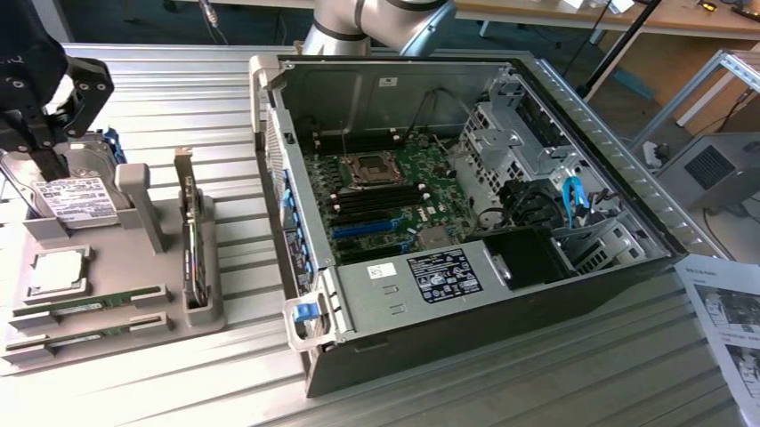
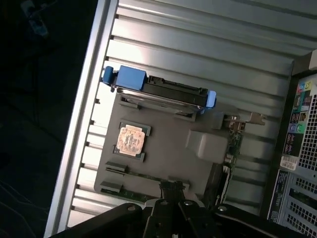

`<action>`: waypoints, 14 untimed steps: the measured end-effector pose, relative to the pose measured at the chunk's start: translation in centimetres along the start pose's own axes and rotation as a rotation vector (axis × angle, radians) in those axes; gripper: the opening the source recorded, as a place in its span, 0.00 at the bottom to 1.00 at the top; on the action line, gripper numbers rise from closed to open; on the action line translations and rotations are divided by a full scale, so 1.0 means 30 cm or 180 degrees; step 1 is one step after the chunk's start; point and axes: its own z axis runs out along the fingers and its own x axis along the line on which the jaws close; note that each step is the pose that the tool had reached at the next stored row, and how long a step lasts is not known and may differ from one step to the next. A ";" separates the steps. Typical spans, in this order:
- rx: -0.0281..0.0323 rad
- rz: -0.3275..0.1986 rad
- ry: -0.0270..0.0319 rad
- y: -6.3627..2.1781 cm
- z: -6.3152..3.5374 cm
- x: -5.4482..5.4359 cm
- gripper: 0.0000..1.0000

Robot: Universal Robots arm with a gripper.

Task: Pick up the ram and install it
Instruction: 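Pick up the ram and move it above insertion slot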

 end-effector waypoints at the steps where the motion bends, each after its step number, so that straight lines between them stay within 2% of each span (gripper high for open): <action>1: 0.0000 -0.0037 0.0002 0.000 0.001 0.000 0.11; 8: 0.0000 -0.0454 0.0017 0.000 0.005 0.000 0.11; 14: 0.0000 -0.0699 0.0026 0.000 0.006 0.000 0.11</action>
